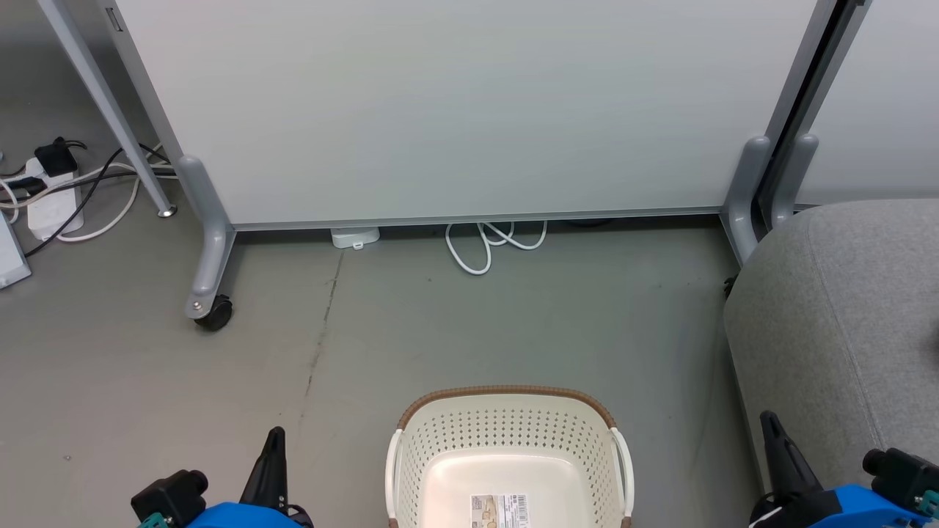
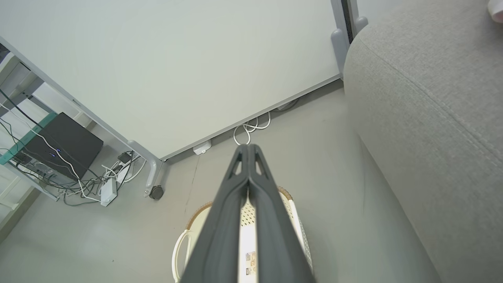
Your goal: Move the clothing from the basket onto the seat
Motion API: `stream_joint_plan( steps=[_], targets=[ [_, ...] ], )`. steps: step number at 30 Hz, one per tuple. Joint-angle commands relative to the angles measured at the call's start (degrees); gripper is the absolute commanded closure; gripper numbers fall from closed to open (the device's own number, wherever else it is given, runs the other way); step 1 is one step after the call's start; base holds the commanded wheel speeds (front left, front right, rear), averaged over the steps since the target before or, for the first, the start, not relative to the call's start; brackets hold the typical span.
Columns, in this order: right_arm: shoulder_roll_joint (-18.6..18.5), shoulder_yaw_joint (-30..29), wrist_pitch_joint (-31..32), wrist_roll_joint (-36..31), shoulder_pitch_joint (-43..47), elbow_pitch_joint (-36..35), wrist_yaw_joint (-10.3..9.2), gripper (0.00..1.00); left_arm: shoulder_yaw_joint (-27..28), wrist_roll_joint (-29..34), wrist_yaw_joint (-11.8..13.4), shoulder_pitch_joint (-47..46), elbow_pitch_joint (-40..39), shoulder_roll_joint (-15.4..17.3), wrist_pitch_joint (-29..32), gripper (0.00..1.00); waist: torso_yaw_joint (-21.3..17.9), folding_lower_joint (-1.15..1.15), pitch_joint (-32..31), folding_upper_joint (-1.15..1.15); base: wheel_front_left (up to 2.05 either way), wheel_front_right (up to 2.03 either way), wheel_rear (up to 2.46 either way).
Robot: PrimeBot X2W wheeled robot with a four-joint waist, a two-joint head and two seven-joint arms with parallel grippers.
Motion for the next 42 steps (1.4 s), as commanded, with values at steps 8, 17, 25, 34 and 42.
stream_joint_plan(
  steps=[8, 17, 25, 34, 42],
  targets=[
    [-0.4, -0.2, 1.3, 8.0, -2.3, -1.2, 0.00, 1.00, 2.0, -6.8, 0.0, -2.2, -2.4, -0.1, 1.9, 1.00, -0.5, 0.00, 0.0, 0.00, 0.00, 0.00, 0.00],
    [-0.4, -0.2, 2.5, 15.4, -3.2, -1.3, 0.01, 1.00, 3.7, -13.2, 0.0, -2.6, -3.8, -0.5, 3.8, 1.00, -1.1, -0.01, 0.0, 0.00, 0.00, 0.00, 0.00],
    [-0.5, -0.3, 3.5, 21.4, -3.7, -1.5, 0.01, 1.00, 5.1, -18.4, 0.0, -3.0, -5.0, -0.8, 5.3, 1.00, -1.7, -0.01, 0.0, 0.00, 0.00, 0.00, 0.00],
    [-0.6, -0.3, 4.5, 27.6, -4.3, -1.6, 0.01, 1.00, 6.5, -23.7, 0.0, -3.4, -6.2, -1.0, 7.0, 1.00, -2.3, -0.01, 0.0, 0.00, 0.00, 0.00, 0.00],
    [-0.6, -0.4, 5.3, 32.7, -4.9, -1.7, 0.01, 1.00, 7.6, -28.1, 0.0, -3.6, -7.1, -1.3, 8.3, 1.00, -2.9, -0.01, 0.0, 0.00, 0.00, 0.00, 0.00]
  ],
)
